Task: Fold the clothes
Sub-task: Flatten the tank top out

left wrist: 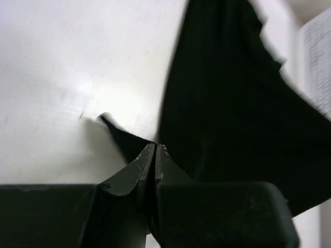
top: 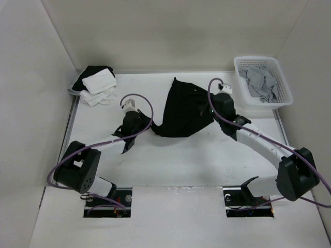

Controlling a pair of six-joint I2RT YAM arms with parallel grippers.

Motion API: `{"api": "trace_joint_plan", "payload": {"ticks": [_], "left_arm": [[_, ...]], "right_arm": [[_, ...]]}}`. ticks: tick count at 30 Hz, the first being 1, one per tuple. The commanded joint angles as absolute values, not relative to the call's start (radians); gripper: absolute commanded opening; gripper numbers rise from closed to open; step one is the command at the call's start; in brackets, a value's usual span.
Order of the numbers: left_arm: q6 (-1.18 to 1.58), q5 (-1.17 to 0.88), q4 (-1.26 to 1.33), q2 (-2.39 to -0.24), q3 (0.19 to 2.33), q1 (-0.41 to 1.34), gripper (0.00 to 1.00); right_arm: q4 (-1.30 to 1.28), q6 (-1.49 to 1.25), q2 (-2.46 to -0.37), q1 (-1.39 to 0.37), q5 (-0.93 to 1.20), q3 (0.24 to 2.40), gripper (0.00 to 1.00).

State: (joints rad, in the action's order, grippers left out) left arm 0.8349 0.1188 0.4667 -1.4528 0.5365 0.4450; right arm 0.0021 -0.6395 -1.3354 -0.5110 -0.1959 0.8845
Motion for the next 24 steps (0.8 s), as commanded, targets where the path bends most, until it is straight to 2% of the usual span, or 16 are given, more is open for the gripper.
{"api": "trace_joint_plan", "payload": {"ticks": [1,4,7,13,15,18,21,24], "left_arm": [[0.854,0.181,0.467,-1.324,0.746,0.397,0.00],[0.845,0.204,0.399,-1.218,0.848,0.360,0.00],[0.821,0.281,0.373,-1.089,0.819,0.381,0.00],[0.801,0.509,0.287,-0.813,0.507,0.568,0.01],[0.885,0.662,0.099,-0.631,0.340,0.703,0.03],[1.004,0.787,-0.114,-0.473,0.238,0.820,0.14],[1.060,0.842,-0.251,-0.408,0.219,0.823,0.34],[1.049,0.828,-0.262,-0.435,0.250,0.774,0.37]], "right_arm": [[0.037,-0.614,-1.359,-0.440,-0.091,1.151,0.05],[-0.038,-0.598,-1.339,-0.436,-0.071,1.329,0.05],[-0.075,-0.566,-1.240,-0.468,-0.100,1.338,0.05],[-0.090,-0.662,-0.872,-0.594,-0.129,0.860,0.05],[-0.121,-0.794,-0.741,-0.677,-0.152,0.628,0.05],[-0.179,-0.929,-0.657,-0.772,-0.210,0.422,0.05],[-0.221,-1.001,-0.650,-0.814,-0.238,0.336,0.05],[-0.230,-1.019,-0.666,-0.821,-0.256,0.324,0.05]]}}
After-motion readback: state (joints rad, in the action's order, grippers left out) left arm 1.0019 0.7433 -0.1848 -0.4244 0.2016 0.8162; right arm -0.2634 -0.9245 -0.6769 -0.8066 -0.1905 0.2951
